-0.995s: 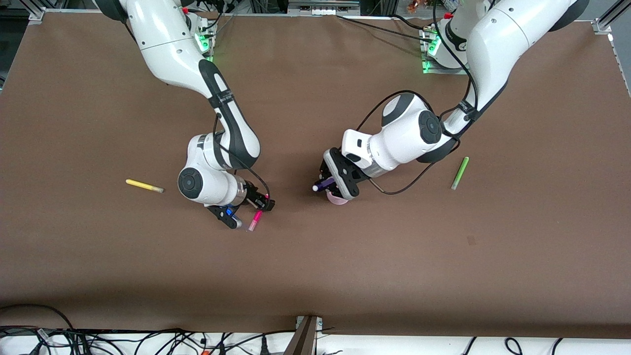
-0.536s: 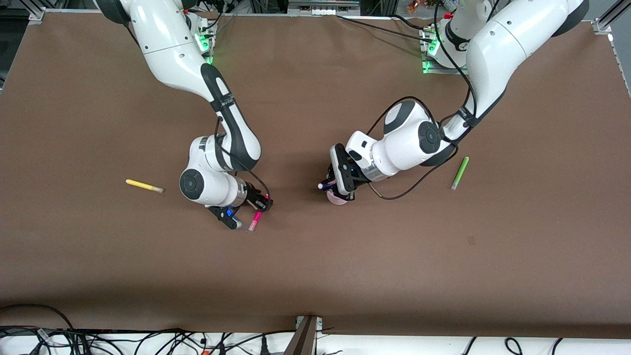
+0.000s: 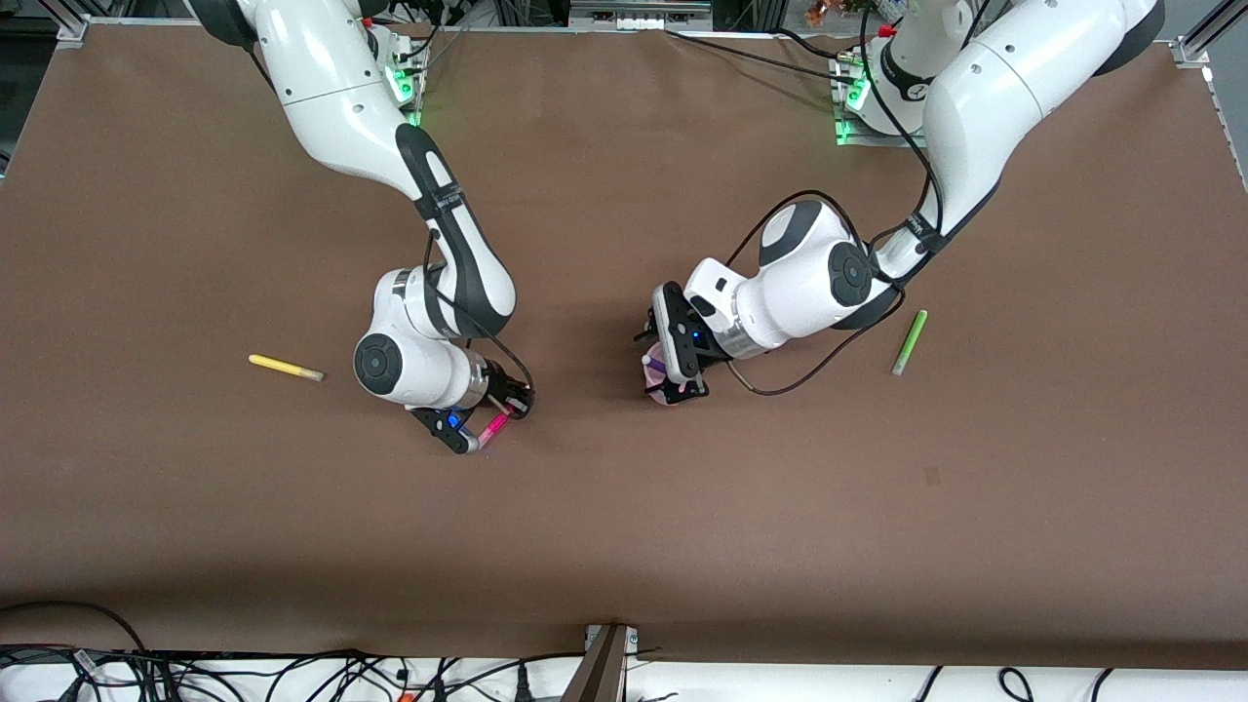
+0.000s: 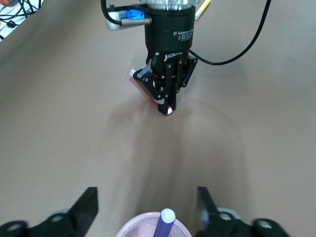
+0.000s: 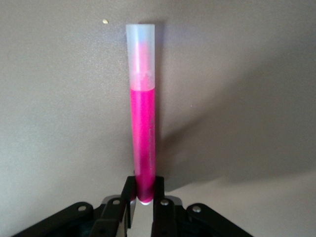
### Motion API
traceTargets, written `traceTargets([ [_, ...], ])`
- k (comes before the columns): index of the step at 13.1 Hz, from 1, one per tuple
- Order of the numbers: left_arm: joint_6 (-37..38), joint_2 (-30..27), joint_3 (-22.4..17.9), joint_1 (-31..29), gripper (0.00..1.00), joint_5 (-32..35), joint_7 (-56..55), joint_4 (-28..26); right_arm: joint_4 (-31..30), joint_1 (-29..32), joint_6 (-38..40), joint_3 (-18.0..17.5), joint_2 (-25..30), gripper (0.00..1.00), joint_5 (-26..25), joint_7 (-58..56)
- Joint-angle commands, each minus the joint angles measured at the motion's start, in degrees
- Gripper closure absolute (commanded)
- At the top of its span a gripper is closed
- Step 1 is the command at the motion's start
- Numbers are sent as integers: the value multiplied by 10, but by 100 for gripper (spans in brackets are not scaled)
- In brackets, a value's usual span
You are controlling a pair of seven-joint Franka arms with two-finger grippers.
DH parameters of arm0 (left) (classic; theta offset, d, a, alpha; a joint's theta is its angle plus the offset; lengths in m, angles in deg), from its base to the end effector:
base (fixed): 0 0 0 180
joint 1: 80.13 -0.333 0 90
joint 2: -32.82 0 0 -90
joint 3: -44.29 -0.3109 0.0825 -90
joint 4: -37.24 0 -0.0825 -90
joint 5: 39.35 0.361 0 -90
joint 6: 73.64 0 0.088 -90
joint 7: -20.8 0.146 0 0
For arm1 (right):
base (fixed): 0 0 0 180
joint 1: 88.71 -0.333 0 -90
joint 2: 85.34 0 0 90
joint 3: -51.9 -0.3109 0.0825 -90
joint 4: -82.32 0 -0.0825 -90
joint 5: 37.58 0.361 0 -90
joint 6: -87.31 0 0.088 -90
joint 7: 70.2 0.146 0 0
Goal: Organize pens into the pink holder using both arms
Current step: 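Release the purple marker while the right gripper lifts the pink marker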
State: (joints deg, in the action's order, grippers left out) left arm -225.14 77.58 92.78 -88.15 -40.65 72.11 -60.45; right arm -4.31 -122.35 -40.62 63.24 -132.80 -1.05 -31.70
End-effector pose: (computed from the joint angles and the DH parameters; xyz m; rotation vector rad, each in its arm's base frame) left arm 0.5839 -0.3873 0.2768 2.0509 -1.5762 0.5888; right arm 0.6106 0.3074 0.1479 -2.7229 0.9078 0.3382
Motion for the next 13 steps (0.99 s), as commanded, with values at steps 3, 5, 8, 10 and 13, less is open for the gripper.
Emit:
traceTargets([
  [3,167,-36,74,-94,0,-16,-82,13,7,2,-2,0,-6,100,13,-4],
  [5,252,-55,84,-126,0,-15,-112,19,13,3,33,2,-1,100,23,-4],
  [8,360,-101,82,-152,0,-12,-194,30,60,19,122,4,4,100,85,8],
  [10,444,-121,75,-157,0,-5,-247,57,86,25,167,5,5,100,125,52],
  [13,580,-145,63,-189,0,35,-304,117,134,25,217,2,9,100,169,146],
])
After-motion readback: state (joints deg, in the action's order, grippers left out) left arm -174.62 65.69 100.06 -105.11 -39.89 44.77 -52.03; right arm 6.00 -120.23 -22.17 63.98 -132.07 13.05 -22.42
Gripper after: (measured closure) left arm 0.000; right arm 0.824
